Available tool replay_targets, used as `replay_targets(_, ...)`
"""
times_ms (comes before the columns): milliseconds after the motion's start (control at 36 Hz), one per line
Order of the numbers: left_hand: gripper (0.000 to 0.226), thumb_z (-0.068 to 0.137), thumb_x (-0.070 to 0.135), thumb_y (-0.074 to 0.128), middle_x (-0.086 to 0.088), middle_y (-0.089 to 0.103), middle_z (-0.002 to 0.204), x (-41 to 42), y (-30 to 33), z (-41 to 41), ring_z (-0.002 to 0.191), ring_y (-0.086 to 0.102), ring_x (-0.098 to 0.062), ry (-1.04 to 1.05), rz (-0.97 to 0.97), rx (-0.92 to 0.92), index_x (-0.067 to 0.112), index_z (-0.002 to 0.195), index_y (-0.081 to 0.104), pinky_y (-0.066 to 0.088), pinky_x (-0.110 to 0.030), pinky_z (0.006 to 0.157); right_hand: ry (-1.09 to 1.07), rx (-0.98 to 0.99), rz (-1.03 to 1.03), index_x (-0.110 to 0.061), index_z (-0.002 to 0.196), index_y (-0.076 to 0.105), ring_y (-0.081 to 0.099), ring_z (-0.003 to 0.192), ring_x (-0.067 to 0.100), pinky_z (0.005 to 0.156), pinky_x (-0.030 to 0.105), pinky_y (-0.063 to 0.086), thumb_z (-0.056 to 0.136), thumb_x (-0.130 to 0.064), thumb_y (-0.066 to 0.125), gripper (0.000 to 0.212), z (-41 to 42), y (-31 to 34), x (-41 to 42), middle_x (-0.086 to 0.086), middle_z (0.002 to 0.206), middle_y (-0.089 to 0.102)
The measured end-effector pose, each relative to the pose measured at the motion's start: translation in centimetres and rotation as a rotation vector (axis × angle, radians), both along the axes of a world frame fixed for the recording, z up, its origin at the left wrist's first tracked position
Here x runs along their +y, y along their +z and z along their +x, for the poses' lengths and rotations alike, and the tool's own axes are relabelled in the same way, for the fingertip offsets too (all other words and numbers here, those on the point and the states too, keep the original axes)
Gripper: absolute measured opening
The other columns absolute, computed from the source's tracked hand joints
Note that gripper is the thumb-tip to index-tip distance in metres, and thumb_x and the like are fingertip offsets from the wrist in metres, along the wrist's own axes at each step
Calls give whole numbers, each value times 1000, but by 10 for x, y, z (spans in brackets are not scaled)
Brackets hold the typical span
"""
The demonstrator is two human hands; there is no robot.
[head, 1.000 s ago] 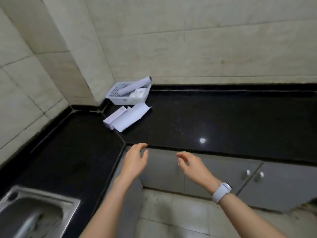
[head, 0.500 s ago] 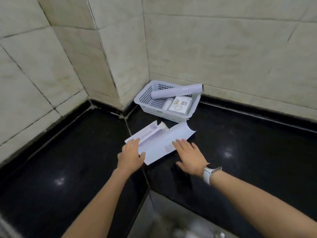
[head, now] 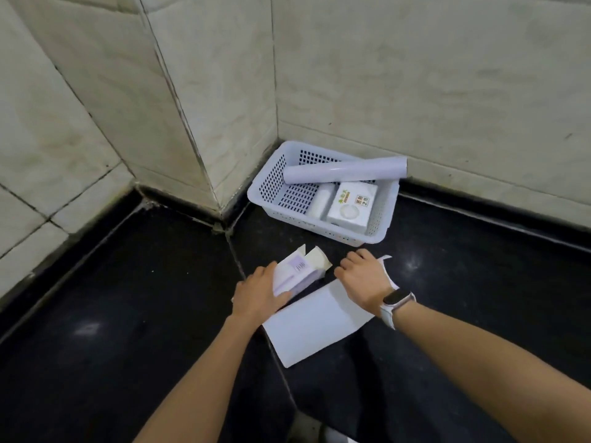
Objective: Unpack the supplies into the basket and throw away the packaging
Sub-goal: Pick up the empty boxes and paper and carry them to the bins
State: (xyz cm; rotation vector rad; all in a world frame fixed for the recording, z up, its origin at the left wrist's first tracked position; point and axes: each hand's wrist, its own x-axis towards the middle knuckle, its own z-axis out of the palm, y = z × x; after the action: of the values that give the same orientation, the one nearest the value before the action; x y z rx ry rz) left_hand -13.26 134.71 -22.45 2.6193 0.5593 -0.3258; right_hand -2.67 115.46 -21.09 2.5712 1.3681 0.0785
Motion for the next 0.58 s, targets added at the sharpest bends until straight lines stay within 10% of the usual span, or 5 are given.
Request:
replay_targets(167,56,75,46,54,-2,53,115,-6,25,-25,97,57,-26,136,-151,-267,28,126,40,49,-44,83,-258,137,82,-14,106,58,52,102,27,91,36,37,85,-8,47,24,-31,17,-34,6,104,60)
replay_targets(583,61,79,43,59,3,47,125,-184,65,-51,108,54,-22,-220,-475,-404,32,133,35,44,-32,79,-1342,48,528,-18,103,61,63,85,29,68,35,46,94,-21,43,20,-244,40,-262,3,96,67)
